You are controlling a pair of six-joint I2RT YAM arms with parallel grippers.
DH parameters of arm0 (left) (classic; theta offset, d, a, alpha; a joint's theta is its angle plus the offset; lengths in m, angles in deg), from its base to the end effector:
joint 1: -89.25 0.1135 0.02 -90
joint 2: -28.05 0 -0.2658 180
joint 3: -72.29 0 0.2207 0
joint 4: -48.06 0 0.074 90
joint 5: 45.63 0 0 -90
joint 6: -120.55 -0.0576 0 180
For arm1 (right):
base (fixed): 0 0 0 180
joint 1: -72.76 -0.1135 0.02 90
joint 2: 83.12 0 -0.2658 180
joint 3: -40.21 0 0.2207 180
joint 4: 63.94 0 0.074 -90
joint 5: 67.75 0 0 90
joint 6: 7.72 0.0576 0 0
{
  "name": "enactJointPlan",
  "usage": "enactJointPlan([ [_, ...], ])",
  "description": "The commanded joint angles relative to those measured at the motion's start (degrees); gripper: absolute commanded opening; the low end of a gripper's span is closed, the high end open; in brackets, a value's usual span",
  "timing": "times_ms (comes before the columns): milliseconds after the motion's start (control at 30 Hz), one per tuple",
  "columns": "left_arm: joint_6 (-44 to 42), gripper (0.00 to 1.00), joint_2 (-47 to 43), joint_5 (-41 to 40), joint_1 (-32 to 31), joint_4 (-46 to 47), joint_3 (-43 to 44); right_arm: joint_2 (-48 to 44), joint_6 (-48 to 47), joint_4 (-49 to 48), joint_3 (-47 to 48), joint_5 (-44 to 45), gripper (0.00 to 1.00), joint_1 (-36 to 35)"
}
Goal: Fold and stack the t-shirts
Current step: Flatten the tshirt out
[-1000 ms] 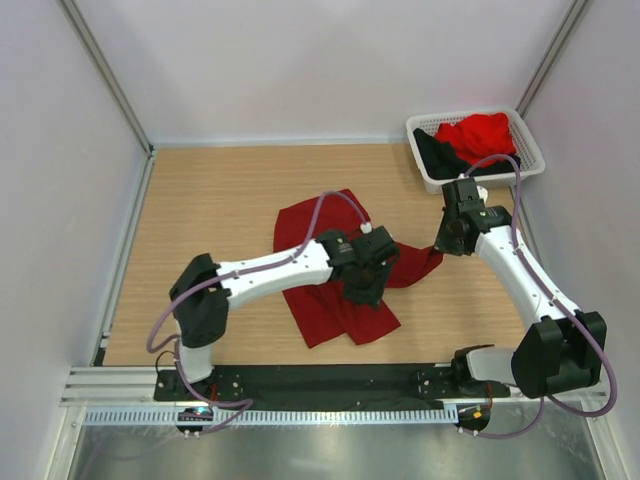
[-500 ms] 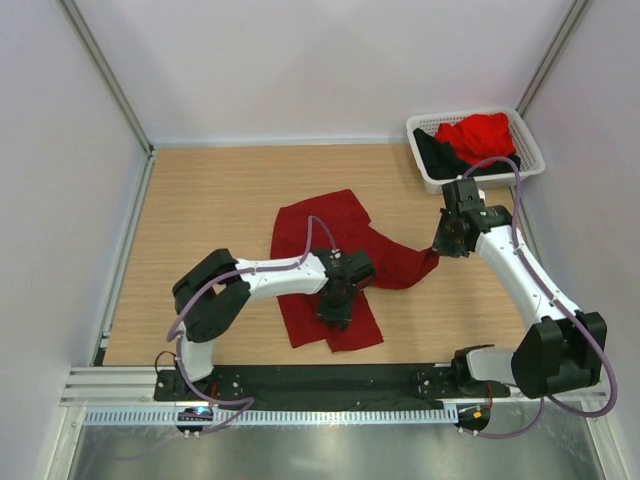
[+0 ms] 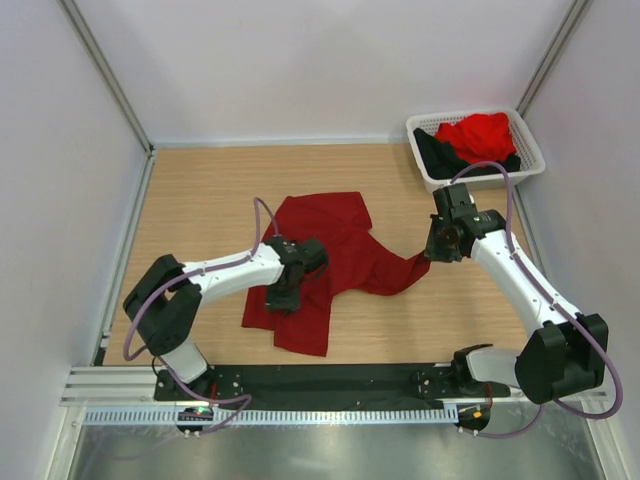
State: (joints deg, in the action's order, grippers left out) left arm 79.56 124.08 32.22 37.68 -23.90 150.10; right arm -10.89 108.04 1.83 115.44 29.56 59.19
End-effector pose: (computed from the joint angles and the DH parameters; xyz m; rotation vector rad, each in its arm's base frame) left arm 0.1693 -0.1939 0.1785 0.0669 2.9727 0.2058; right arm 0.2149 0.0443 0.2616 0.3223 2.6323 0.0566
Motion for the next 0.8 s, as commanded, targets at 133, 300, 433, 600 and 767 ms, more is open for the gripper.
enactJointPlan([
  [133,-0.1,0.22,-7.3,-1.2,0.6,-3.3,4.8,-0.9,-1.1,-0.6,0.5,1.3,0.01,-2.0],
  [300,4.1,0.30,-7.4,3.2,-8.2,3.0,7.4,-0.1,-1.3,-0.5,1.5,1.2,0.01,-2.3],
  [433,8.0,0.34,-0.2,3.5,-13.8,0.4,12.1,0.0,-1.4,-0.4,1.9,1.6,0.01,-2.4],
  [600,11.4,0.35,6.3,4.4,-17.9,-0.8,14.1,0.0,-1.7,-0.8,1.6,1.8,0.02,-2.3],
  [767,12.2,0.40,8.6,5.8,-18.7,0.5,12.9,-0.1,-1.7,-0.9,1.4,1.7,0.04,-2.4],
])
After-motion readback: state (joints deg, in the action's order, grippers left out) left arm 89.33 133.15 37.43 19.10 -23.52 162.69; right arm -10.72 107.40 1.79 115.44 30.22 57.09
